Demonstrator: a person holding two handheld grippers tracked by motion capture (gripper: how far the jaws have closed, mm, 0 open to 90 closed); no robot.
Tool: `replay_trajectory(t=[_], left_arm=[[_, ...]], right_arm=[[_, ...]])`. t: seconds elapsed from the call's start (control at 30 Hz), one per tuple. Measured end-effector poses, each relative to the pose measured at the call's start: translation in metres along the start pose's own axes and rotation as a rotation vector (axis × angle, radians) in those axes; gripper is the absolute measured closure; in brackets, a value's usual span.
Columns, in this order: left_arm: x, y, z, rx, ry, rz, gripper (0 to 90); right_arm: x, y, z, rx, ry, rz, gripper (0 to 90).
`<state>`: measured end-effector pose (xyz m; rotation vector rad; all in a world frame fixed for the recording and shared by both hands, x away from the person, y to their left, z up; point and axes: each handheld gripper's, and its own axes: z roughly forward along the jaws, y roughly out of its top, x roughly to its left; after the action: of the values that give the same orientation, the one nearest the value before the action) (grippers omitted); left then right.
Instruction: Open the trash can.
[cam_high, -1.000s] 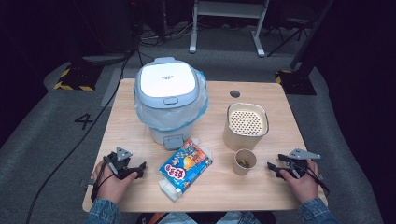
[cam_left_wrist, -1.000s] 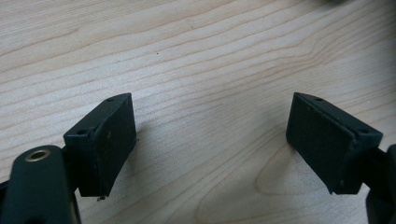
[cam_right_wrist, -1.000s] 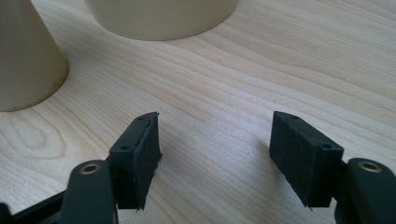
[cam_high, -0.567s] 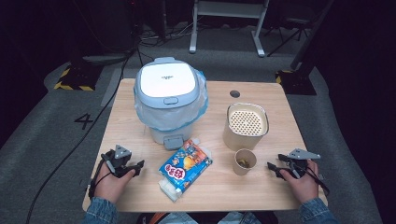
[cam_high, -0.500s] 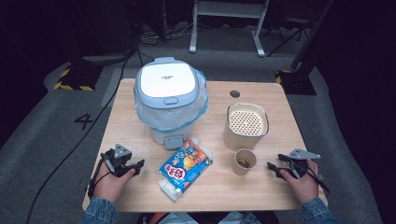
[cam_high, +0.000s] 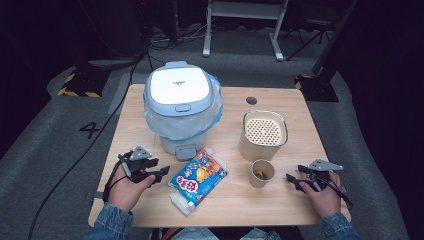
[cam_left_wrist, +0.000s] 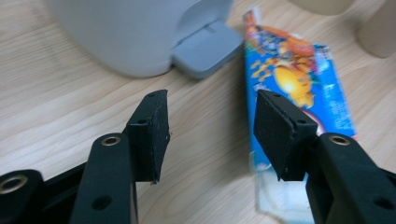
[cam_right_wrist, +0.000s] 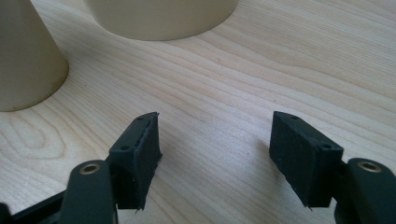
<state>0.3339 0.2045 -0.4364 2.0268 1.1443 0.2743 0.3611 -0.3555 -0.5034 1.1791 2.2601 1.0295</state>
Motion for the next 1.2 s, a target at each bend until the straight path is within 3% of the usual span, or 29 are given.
replay_trajectory(t=[0.13,0.53,0.67,0.77,0.8,0.93,1.2], left_arm=[[-0.012,0.011,0.014,0.005,-0.064,0.031,46.8],[-0.03,0.019,0.04,-0.016,-0.107,0.1,47.1],[-0.036,0.024,0.035,-0.077,-0.122,0.121,54.0],[-0.039,0.028,0.03,-0.116,-0.122,0.118,71.6],[-0.039,0.029,0.028,-0.133,-0.129,0.12,71.6],[-0.039,0.033,0.021,-0.172,-0.15,0.123,89.8],[-0.036,0.044,0.011,-0.201,-0.234,0.169,90.0]], right_arm=[[0.0,0.0,0.0,0.0,0.0,0.0,33.6],[0.0,0.0,0.0,0.0,0.0,0.001,33.6],[0.0,0.0,0.0,0.0,0.0,0.0,33.7],[0.0,0.0,0.0,0.0,0.0,0.0,33.6],[0.0,0.0,0.0,0.0,0.0,0.0,33.6],[0.0,0.0,0.0,0.0,0.0,0.0,33.6],[0.0,0.0,0.0,0.0,0.0,0.0,33.6]])
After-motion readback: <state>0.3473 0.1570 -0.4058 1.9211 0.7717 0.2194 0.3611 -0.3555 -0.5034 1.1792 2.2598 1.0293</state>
